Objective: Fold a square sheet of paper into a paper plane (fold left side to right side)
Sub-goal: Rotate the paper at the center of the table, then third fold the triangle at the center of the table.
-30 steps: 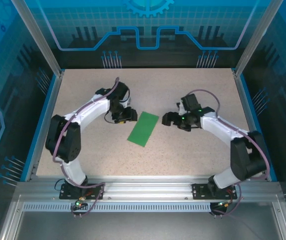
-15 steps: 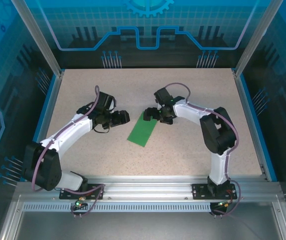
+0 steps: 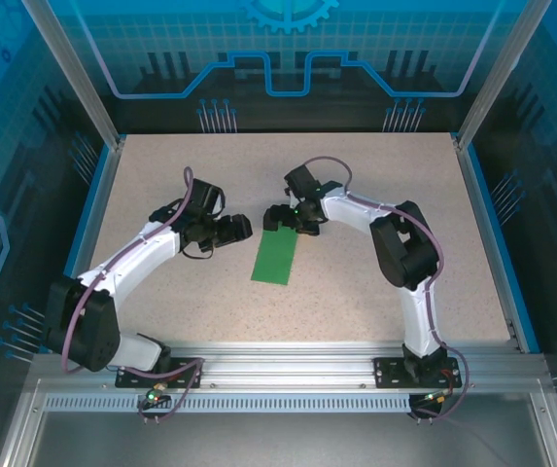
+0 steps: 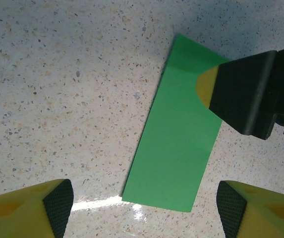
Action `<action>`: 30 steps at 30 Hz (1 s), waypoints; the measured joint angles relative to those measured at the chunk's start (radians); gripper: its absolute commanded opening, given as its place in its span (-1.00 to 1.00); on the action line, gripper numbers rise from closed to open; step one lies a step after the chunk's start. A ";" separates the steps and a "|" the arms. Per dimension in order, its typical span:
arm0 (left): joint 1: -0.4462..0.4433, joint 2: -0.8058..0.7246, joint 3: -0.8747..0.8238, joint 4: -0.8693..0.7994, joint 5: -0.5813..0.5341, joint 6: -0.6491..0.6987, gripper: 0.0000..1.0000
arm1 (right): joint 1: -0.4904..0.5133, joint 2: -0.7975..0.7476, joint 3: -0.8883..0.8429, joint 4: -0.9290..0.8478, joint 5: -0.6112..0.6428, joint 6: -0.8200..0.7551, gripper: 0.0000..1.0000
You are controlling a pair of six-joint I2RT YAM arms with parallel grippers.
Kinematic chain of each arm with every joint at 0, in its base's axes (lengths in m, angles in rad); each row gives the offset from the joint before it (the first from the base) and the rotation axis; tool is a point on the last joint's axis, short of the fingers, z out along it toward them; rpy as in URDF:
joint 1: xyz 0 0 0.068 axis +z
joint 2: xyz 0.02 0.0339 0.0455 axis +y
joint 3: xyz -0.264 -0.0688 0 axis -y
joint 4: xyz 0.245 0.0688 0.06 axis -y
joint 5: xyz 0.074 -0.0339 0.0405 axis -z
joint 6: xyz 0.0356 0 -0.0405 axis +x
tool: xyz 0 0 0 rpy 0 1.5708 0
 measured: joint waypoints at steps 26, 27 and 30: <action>0.000 0.150 -0.058 0.100 0.137 -0.055 0.52 | 0.006 -0.008 0.002 -0.029 0.029 -0.127 -0.21; 0.000 0.158 -0.057 0.104 0.143 -0.055 0.52 | 0.005 0.001 0.005 -0.030 0.032 -0.128 -0.22; -0.001 0.188 -0.057 0.109 0.156 -0.055 0.51 | 0.002 0.024 0.006 -0.033 0.036 -0.130 -0.23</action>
